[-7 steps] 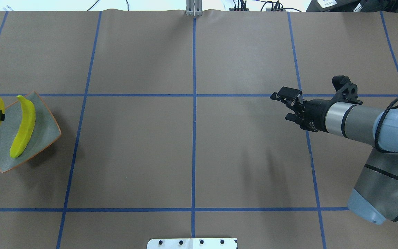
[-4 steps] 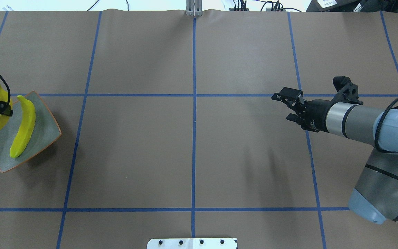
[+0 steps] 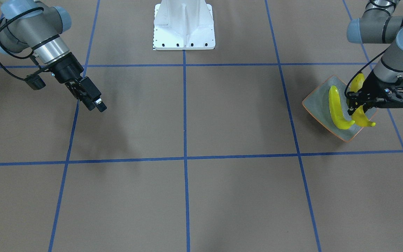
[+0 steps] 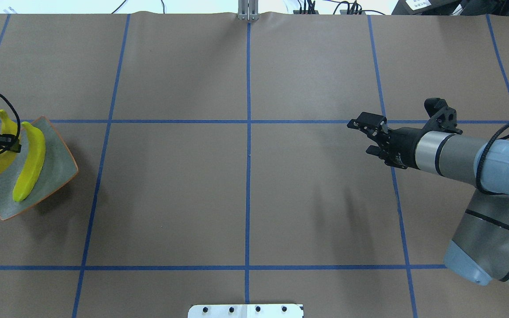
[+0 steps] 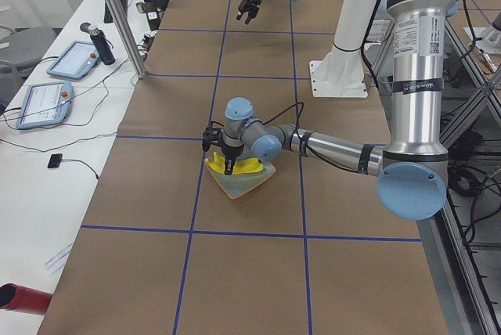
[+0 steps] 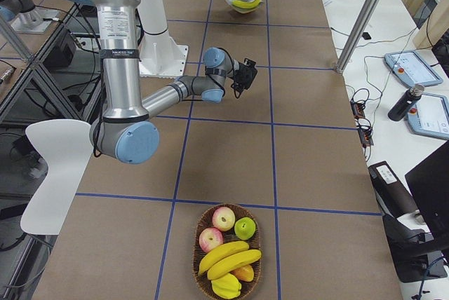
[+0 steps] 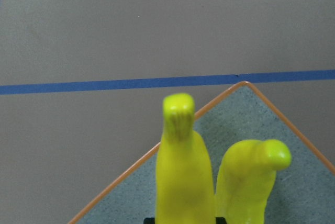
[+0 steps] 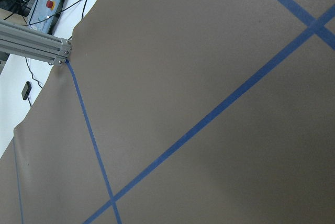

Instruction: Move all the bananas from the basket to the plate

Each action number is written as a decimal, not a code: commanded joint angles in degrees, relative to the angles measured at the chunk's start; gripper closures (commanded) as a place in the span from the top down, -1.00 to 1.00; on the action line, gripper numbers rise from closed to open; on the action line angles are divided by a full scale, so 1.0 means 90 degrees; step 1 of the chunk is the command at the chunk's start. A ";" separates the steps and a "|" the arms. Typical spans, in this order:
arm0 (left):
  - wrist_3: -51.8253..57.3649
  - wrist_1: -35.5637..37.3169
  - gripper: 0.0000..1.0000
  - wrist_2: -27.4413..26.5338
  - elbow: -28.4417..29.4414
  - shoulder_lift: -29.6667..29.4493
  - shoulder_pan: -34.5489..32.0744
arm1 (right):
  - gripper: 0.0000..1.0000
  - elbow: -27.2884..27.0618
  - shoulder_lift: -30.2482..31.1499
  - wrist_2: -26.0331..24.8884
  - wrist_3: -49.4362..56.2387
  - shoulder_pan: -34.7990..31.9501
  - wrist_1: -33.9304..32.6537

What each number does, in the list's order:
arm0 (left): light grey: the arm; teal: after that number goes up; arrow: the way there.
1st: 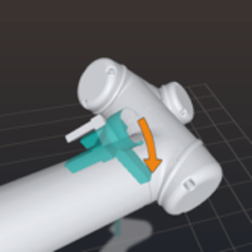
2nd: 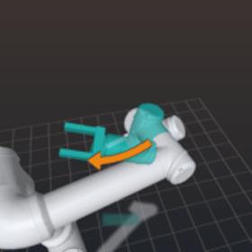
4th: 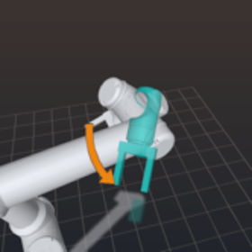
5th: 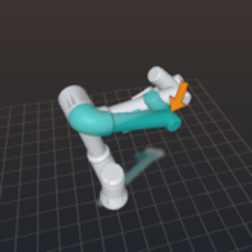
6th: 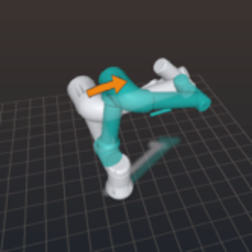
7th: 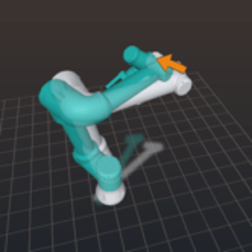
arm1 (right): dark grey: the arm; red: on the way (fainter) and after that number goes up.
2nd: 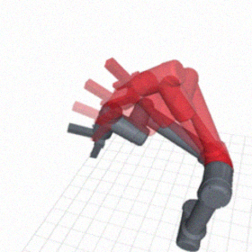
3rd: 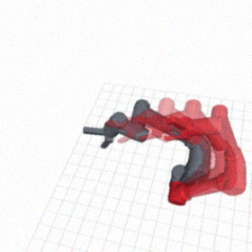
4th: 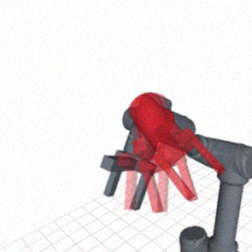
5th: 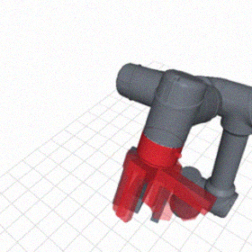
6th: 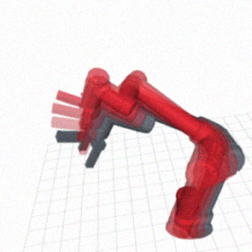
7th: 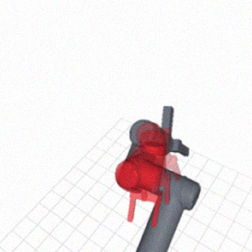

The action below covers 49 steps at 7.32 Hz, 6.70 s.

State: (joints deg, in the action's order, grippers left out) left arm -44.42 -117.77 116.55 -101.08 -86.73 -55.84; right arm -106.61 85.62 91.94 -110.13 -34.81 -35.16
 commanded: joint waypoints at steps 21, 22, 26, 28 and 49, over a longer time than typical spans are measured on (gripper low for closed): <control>-0.0563 0.2236 1.00 0.0683 -0.1572 -0.1125 0.0072 | 1.00 0.4032 0.0790 0.4142 1.3514 -0.6865 -0.2314; -0.0563 0.2236 1.00 0.0683 -0.1543 -0.1173 0.0072 | 1.00 0.4100 0.0761 0.3870 1.3516 -0.6681 -0.2324; -0.0563 0.2236 1.00 0.0683 -0.1552 -0.1193 0.0072 | 0.77 0.4296 0.0692 0.3663 1.3680 -0.6075 -0.2373; -0.0572 0.2236 1.00 0.0683 -0.1552 -0.1193 0.0091 | 0.75 0.4432 0.0401 0.3574 1.4323 -0.6025 -0.2810; -0.1051 0.2207 1.00 0.0673 -0.1591 -0.1447 0.0345 | -1.00 0.3232 -0.0381 0.4389 1.5782 -0.7285 -0.6122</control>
State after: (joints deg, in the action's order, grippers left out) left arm -53.93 -97.84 122.39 -115.44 -99.21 -52.78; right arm -75.88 84.05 127.77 31.95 -100.08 -85.89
